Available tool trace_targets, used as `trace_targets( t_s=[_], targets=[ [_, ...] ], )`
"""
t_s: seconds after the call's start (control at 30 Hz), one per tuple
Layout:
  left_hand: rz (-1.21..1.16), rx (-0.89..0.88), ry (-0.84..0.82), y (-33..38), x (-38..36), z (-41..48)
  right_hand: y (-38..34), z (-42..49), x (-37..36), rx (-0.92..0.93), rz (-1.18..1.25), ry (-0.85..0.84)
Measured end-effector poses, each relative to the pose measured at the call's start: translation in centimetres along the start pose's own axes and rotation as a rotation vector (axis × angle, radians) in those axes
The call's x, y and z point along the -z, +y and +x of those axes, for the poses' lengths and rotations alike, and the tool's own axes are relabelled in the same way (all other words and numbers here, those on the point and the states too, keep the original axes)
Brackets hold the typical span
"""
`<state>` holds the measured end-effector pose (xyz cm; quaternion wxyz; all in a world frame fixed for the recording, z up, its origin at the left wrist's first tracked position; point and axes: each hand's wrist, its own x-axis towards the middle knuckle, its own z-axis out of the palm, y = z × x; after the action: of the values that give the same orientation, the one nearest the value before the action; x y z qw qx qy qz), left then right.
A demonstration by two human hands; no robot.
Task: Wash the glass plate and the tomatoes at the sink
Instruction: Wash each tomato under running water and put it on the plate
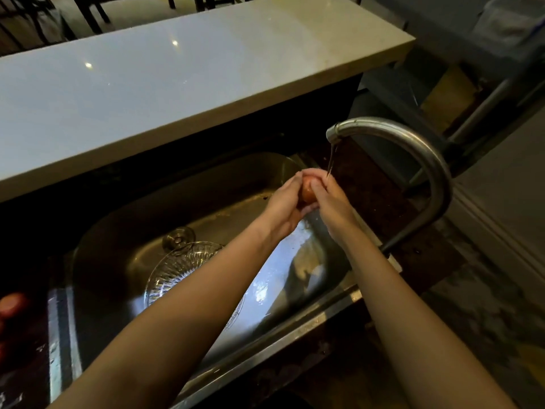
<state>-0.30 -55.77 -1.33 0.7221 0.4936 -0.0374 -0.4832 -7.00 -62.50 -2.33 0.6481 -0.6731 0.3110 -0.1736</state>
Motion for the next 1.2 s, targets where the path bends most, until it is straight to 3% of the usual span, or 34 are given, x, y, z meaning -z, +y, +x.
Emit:
trace_targets(
  t_s=[0.13,0.33,0.43,0.6,0.8,0.9,1.03,1.1,1.2],
  targets=[
    [0.108,-0.015,-0.065,-0.5,-1.6,0.4,-0.6,0.0,0.3,-0.063,0.127,0.203],
    [0.122,0.015,0.064,-0.4,-3.4,0.7,-0.6,-0.8,1.0,-0.012,0.149,0.176],
    [0.250,-0.034,0.043,-0.3,-3.9,0.9,-0.4,-0.9,0.6,-0.005,0.098,0.182],
    [0.281,-0.102,-0.025,-0.8,-4.6,0.4,-1.4,-0.2,0.8,-0.039,0.160,0.335],
    [0.390,-0.049,0.063,1.5,-3.8,0.8,-2.0,-1.0,0.9,0.150,-0.429,0.196],
    [0.642,-0.064,0.021,1.7,-3.5,0.5,-2.8,-0.6,2.1,0.085,-0.431,0.194],
    [1.134,-0.322,0.148,1.7,-3.6,0.9,-3.8,-0.2,2.2,-0.037,-0.380,0.187],
    [1.311,-0.489,0.228,1.5,-3.5,0.8,-4.2,-0.1,2.1,-0.194,-0.281,0.178],
    [1.454,-0.794,0.162,1.1,-2.9,0.2,-5.0,-0.4,2.7,-0.368,-0.060,0.107]
  ],
)
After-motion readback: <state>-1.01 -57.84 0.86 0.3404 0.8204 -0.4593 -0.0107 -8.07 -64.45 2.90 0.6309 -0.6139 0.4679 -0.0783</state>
